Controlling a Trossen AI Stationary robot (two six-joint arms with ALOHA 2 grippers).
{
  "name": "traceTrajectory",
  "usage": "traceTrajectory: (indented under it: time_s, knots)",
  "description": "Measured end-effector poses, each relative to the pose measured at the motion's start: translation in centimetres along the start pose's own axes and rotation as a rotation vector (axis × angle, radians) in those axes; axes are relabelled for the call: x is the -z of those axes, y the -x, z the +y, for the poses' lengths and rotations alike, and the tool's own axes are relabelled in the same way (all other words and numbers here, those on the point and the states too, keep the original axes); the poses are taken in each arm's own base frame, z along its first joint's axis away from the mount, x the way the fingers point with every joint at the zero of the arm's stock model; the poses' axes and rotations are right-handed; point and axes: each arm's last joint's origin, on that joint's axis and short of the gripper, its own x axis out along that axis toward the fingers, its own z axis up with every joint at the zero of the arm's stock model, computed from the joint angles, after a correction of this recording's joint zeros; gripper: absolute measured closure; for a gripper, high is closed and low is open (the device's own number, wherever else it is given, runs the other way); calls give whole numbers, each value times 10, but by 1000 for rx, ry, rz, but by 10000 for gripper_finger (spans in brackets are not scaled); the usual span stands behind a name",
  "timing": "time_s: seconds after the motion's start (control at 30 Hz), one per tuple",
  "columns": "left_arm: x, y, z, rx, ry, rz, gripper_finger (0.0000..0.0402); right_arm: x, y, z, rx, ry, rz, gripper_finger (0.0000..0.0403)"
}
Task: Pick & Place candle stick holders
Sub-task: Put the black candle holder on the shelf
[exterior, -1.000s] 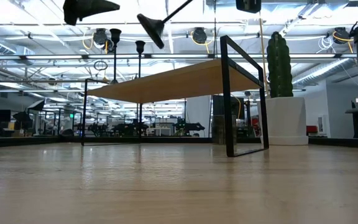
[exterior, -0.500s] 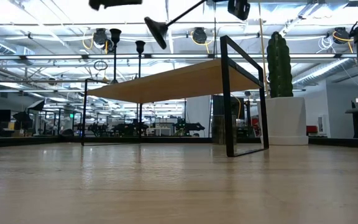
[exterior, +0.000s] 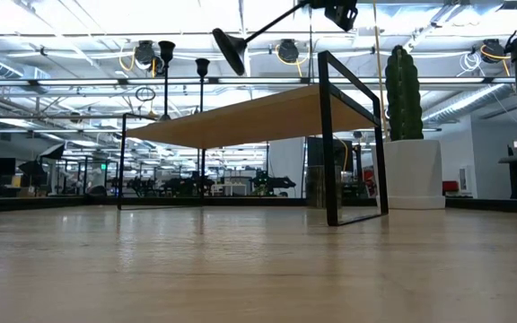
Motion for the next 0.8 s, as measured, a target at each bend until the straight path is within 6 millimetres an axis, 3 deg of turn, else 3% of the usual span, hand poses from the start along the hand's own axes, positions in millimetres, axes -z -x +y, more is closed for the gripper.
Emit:
traceTrajectory:
  time_s: [0.43,0.8]
  knots:
    - [-10,-34,-36,40,-23,17,9,-1,1,-5,43,95,-13,393]
    - [-2,-64,-40,33,-15,106,9,-1,1,-4,17,155,-11,393]
